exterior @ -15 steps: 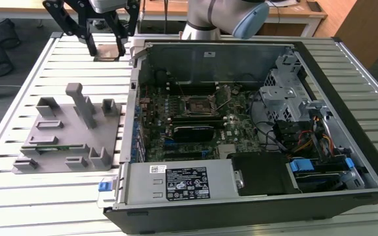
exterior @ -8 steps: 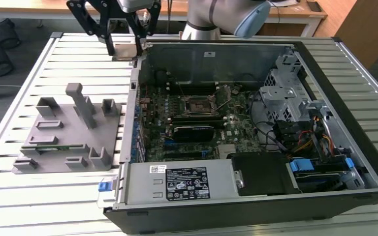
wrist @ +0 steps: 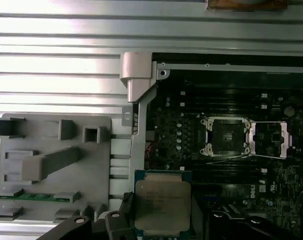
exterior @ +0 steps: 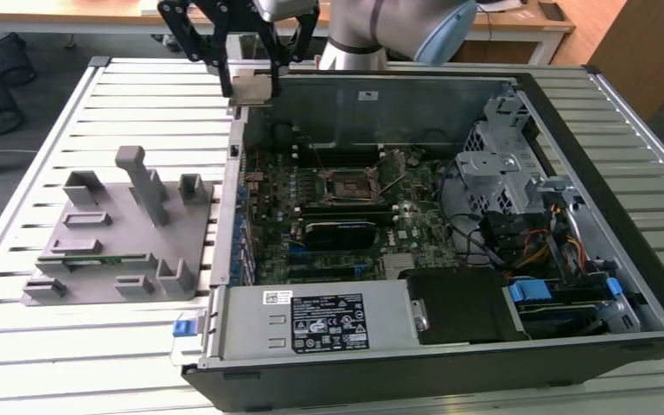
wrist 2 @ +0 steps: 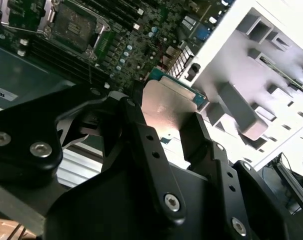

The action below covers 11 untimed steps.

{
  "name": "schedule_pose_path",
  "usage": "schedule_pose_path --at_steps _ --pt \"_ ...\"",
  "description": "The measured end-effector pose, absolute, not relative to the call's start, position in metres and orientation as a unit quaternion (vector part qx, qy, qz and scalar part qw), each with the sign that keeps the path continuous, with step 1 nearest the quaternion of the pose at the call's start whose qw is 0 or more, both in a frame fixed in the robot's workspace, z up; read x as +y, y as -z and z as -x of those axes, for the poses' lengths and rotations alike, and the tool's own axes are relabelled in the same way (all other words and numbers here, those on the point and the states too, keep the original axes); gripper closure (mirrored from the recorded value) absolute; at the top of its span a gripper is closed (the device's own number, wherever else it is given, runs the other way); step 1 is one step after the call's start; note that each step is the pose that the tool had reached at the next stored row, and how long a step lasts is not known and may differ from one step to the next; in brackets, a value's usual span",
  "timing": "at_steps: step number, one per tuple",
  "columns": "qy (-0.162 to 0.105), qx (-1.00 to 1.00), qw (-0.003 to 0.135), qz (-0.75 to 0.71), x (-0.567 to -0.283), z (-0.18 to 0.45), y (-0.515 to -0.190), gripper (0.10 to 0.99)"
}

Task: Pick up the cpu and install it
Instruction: 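Pick up the cpu and move it towards the insertion slot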

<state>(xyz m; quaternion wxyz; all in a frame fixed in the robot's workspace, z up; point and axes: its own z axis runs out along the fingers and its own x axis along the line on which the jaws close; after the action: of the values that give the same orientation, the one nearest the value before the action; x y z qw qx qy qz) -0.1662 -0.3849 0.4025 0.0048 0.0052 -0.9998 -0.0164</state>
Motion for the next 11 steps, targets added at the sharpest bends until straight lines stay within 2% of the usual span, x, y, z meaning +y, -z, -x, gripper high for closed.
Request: schedule_pose_path --at_steps 11 --pt "0.017 -1.0 0.005 -0.007 -0.382 0.128 -0.402 0.545"
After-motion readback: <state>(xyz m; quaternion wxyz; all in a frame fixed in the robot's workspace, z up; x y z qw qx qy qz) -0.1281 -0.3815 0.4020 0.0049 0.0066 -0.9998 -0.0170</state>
